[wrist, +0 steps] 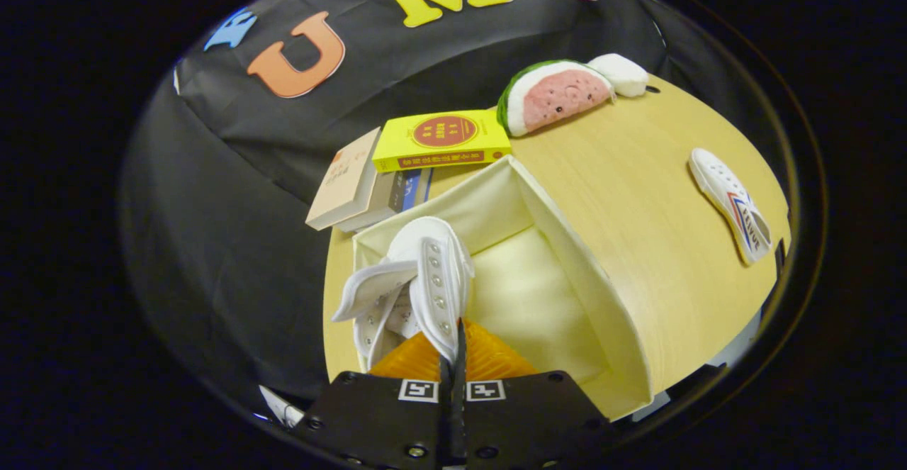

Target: Open the storage box then place both shoes into the box .Put the left shoe in first, then the right shoe, with the right side of both shoes facing outward in a uniform manner.

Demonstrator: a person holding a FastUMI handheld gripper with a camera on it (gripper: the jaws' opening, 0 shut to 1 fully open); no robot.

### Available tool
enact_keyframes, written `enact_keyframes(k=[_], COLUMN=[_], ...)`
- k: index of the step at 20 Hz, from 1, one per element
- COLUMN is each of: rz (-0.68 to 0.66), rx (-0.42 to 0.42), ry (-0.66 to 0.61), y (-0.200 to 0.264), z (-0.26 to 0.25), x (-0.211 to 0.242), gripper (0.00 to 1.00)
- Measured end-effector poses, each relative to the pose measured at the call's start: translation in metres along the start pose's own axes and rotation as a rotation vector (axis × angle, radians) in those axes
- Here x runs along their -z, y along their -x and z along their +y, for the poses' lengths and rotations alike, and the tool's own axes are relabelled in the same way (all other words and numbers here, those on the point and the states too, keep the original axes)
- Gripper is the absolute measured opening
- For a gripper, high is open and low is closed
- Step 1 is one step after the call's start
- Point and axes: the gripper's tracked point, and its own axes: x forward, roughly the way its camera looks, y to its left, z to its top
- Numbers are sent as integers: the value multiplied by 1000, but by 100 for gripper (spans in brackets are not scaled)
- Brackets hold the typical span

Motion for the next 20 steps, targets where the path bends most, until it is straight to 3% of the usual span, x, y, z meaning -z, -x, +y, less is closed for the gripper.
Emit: enact_keyframes(k=[4, 10, 12, 16, 20], rz=[-23, 19, 45, 22, -34], rx=[17, 9, -41, -92, -114], ry=[117, 106, 98, 154, 237], y=[-12, -24, -25, -15, 4], z=[-3, -3, 7, 24, 28], x=[3, 24, 27, 19, 5], gripper=[0, 0, 3, 77, 86])
